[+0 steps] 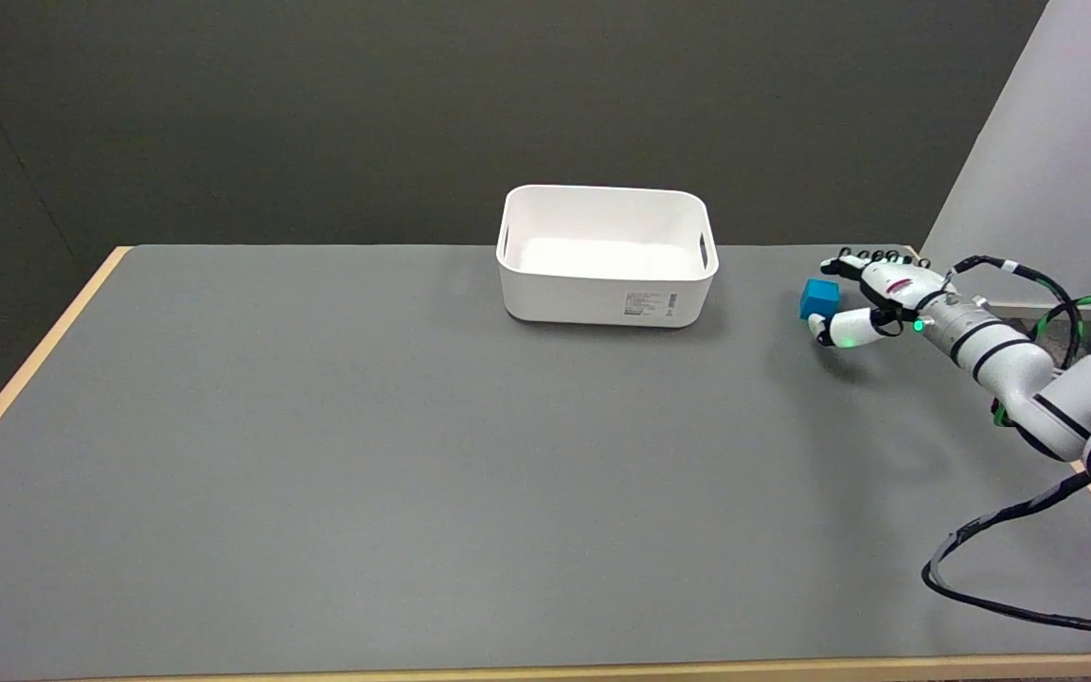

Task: Pick up blue wooden cube.

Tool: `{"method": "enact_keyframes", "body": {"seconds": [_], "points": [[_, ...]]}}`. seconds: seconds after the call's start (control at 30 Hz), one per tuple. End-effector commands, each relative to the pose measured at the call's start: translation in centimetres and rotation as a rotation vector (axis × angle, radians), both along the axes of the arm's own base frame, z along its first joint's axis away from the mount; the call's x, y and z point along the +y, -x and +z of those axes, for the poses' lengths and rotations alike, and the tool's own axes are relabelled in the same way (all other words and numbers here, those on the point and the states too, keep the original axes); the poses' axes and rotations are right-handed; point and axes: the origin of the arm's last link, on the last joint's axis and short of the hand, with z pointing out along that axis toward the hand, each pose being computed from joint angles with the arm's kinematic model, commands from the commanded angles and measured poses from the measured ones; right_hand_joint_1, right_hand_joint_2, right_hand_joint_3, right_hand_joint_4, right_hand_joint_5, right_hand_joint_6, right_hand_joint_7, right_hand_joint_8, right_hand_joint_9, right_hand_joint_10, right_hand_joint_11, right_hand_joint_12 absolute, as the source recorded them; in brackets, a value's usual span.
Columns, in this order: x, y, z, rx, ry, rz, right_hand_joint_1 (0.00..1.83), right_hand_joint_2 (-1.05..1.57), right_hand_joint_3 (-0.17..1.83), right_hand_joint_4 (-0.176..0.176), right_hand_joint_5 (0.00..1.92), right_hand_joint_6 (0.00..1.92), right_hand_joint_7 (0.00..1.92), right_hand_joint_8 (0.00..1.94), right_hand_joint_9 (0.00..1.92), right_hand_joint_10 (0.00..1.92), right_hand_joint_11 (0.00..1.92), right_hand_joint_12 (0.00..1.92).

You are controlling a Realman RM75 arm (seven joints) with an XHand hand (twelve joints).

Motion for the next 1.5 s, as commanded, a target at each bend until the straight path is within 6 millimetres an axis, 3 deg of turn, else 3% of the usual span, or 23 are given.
{"method": "enact_keyframes", "body": {"seconds": [0.03,0.13,0.2,0.4,0.47,0.5,0.63,0.7,0.8,0.9,1.0,1.13,1.17,1.2,1.33,1.5], "points": [[-1.6,1.0,-1.2,0.023,-0.020,-0.058,0.47,0.63,1.03,0.038,0.15,0.43,0.22,0.35,0.14,0.55,0.00,0.82],[-1.8,0.8,-1.6,0.018,-0.042,-0.034,0.59,0.72,0.93,0.041,0.21,0.42,0.33,0.35,0.23,0.59,0.00,0.90],[-1.9,0.6,-1.8,0.011,-0.049,-0.020,0.59,0.71,1.00,0.046,0.22,0.48,0.36,0.45,0.28,0.67,0.03,0.92],[-2.0,0.3,-2.3,-0.012,-0.075,0.031,0.69,0.83,0.92,0.048,0.24,1.08,0.40,1.14,0.48,0.99,0.15,1.05],[-2.0,0.2,-2.3,-0.019,-0.078,0.045,0.79,1.16,0.47,-0.012,0.42,1.61,0.11,1.74,0.41,1.68,0.07,1.60],[-1.9,0.2,-2.3,-0.030,-0.076,0.056,0.83,1.27,0.32,-0.034,0.48,1.78,0.00,1.94,0.39,1.92,0.04,1.80],[-1.9,-0.5,-2.5,-0.082,-0.074,0.117,0.86,1.25,0.34,-0.047,0.50,1.77,0.00,1.94,0.34,1.92,0.00,1.86],[-1.9,-1.3,-3.0,-0.112,-0.093,0.168,0.86,1.23,0.36,-0.031,0.52,1.75,0.00,1.94,0.34,1.92,0.00,1.90],[-2.2,-2.7,-4.2,-0.144,-0.140,0.246,0.86,1.25,0.35,-0.056,0.50,1.76,0.00,1.94,0.34,1.92,0.00,1.92],[-2.7,-4.8,-6.3,-0.166,-0.229,0.329,0.85,1.26,0.34,-0.065,0.49,1.78,0.00,1.94,0.32,1.92,0.00,1.92],[-2.6,-7.3,-8.6,-0.209,-0.324,0.445,0.85,1.22,0.37,-0.009,0.52,1.74,0.00,1.94,0.44,1.92,0.00,1.92],[-1.8,-10.5,-12.6,-0.287,-0.496,0.595,0.84,1.22,0.38,0.003,0.52,1.75,0.00,1.94,0.48,1.92,0.00,1.92],[-1.5,-11.3,-13.8,-0.299,-0.552,0.636,0.83,1.23,0.37,-0.009,0.51,1.76,0.00,1.94,0.47,1.92,0.01,1.92],[-1.3,-11.9,-14.5,-0.304,-0.589,0.661,0.83,1.24,0.37,-0.020,0.50,1.78,0.00,1.94,0.46,1.92,0.02,1.92],[-1.2,-13.4,-18.2,-0.341,-0.747,0.718,0.84,1.22,0.37,0.002,0.52,1.75,0.09,1.94,0.53,1.92,0.08,1.92],[-2.9,-15.1,-20.3,-0.364,-0.795,0.753,0.85,1.20,0.37,0.023,0.55,1.71,0.20,1.94,0.60,1.92,0.12,1.92]]}}
